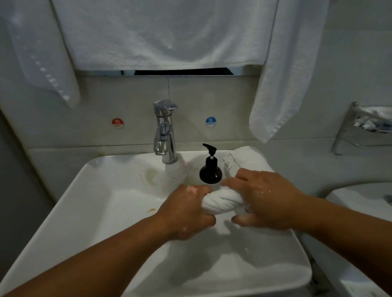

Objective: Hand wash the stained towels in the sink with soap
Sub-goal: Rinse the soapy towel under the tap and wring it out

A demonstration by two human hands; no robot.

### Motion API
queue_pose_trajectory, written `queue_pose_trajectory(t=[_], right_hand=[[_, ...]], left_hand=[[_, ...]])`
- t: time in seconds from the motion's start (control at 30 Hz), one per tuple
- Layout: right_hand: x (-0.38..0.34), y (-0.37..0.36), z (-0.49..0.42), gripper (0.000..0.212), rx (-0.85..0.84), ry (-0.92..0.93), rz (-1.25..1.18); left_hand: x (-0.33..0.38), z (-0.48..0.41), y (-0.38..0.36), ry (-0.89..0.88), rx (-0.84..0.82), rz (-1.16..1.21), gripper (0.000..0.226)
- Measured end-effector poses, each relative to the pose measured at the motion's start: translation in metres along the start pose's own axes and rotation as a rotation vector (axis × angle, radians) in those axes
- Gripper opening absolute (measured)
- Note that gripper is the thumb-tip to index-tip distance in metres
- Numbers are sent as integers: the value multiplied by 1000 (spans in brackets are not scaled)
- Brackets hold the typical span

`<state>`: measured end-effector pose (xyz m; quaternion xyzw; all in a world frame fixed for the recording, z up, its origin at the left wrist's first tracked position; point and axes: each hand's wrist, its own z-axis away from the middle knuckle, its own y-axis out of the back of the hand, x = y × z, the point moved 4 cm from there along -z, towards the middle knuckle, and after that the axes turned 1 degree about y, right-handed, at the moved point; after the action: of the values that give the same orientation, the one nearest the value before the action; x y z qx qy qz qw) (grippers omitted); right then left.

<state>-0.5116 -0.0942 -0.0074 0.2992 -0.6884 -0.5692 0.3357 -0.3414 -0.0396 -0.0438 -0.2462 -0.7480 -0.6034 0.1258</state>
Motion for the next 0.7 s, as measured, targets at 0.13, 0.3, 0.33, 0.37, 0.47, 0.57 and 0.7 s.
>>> queue_pose_trajectory(t=[0.13, 0.3, 0.33, 0.37, 0.47, 0.57, 0.7], right_hand=[[1, 21, -20, 59, -277, 5, -89], [-10, -1, -26, 34, -646, -164, -499], [-14, -3, -25, 31, -646, -192, -505], [-17, -3, -25, 34, -599, -203, -447], [-26, -7, -25, 48, -346, -175, -60], [-35, -14, -19, 41, -210, -147, 95], [-44, -23, -11, 24, -78, -37, 163]], left_hand=[[11, -4, 0, -173, 96, -204, 38], [13, -4, 0, -269, 182, -327, 33], [10, -5, 1, -255, 172, -361, 31], [7, -7, 1, -227, 148, -389, 30], [-2, -8, -6, -120, 49, -398, 32], [-7, -7, -20, -44, -43, -294, 30], [-16, 1, -40, 17, -153, -141, 22]])
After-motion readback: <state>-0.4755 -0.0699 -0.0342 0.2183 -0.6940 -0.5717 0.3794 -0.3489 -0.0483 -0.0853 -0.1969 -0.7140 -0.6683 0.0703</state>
